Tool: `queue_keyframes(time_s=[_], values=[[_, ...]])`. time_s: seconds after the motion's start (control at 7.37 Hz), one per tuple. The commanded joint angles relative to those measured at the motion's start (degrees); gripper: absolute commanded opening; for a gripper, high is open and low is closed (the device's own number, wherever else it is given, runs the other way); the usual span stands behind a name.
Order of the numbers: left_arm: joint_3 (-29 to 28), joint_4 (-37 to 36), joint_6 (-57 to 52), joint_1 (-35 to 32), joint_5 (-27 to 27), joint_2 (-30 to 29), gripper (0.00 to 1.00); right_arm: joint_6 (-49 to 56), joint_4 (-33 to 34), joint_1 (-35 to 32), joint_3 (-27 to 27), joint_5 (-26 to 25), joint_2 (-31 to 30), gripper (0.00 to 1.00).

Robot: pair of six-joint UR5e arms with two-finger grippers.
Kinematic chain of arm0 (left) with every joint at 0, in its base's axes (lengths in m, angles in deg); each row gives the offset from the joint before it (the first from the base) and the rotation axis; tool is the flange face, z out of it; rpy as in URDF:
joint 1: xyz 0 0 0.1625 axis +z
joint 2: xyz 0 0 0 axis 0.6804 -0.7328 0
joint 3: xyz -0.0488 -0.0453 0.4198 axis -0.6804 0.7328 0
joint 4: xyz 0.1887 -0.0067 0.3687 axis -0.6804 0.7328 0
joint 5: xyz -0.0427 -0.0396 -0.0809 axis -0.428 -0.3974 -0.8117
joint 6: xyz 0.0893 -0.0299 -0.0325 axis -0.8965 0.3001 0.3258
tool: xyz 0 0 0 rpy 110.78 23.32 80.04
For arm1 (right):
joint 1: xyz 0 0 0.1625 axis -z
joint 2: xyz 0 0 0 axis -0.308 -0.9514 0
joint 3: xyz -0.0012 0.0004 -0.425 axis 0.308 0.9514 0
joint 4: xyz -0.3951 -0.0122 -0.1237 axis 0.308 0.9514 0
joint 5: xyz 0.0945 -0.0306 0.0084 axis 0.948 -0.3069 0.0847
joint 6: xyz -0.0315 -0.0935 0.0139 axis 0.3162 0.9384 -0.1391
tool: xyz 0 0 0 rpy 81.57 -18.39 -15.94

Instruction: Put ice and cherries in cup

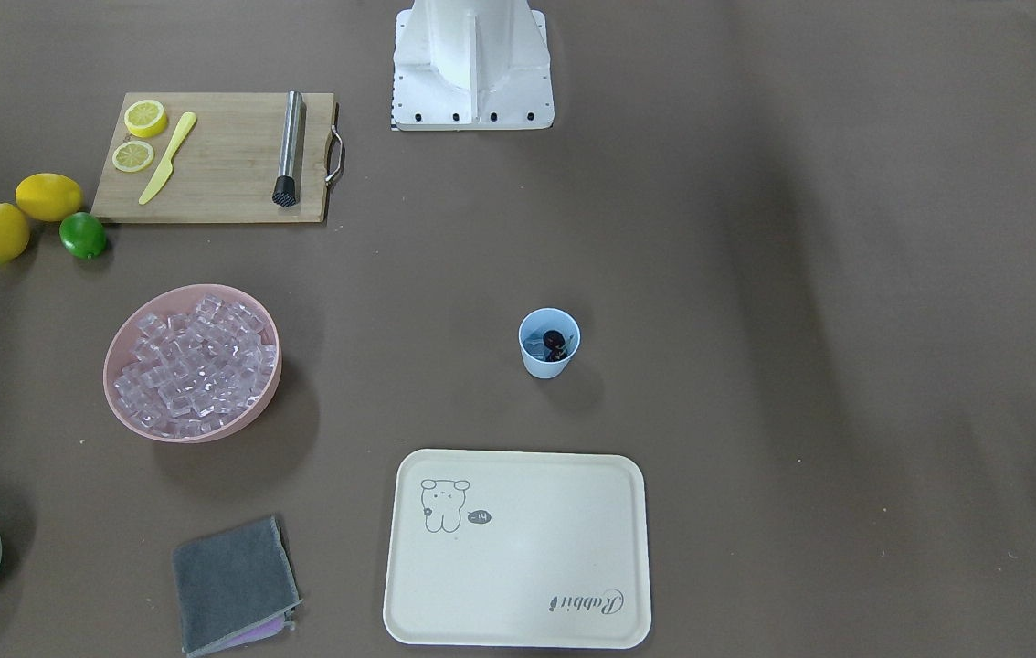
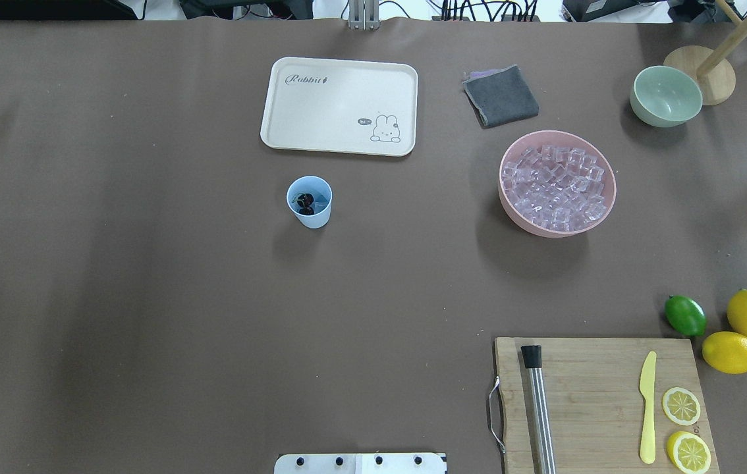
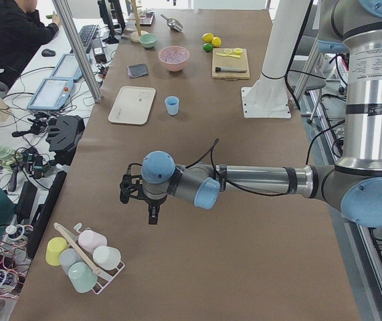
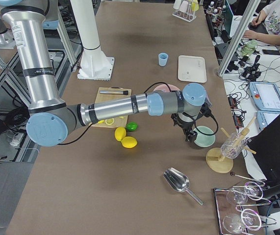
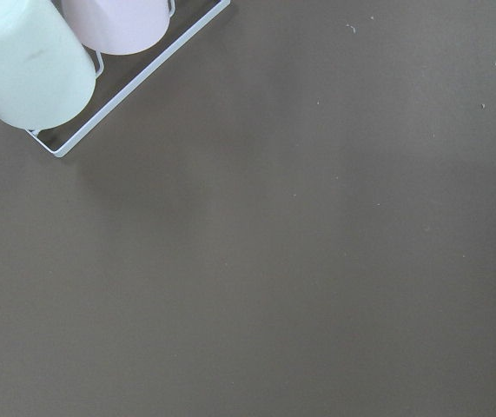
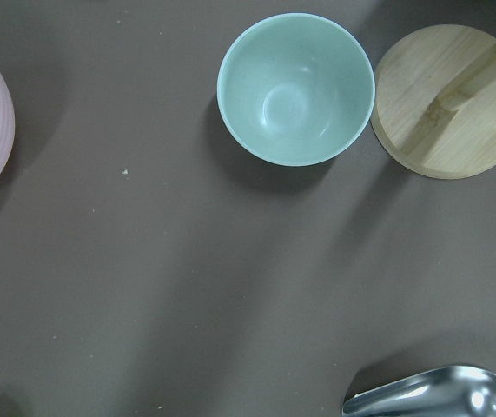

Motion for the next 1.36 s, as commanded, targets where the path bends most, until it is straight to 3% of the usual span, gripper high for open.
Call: queue_keyframes(time_s=[0.0, 0.27, 0.41, 0.68, 0.95, 1.22], values=[[-2.80, -0.41, -0.41, -0.24, 3.56, -5.32, 0.98, 0.01, -0.13, -0.19, 0.09, -0.29, -0.31, 0.99], [-3.16, -8.64, -0.59, -0.33, 7.62, -11.39, 0.98, 0.01, -0.22, -0.45, 0.09, -0.38, -0.58, 0.99], [-4.29, -8.68, -0.67, -0.15, 7.80, -12.62, 0.98, 0.01, -0.22, -0.54, 0.09, -0.47, -0.41, 0.99], [-5.70, -5.54, -0.76, 0.72, 14.36, -13.69, 0.98, 0.01, -0.31, -1.41, 0.62, -0.47, -0.58, 0.99], [-5.79, -7.77, -0.67, 1.61, 14.40, -14.30, 0.98, -0.78, 0.13, -1.42, 0.62, -0.38, -0.14, 0.99], [-1.33, -18.38, -7.83, 1.08, 13.17, -13.78, 0.98, -1.75, 6.51, -0.80, 0.79, -4.84, 1.60, 0.99]])
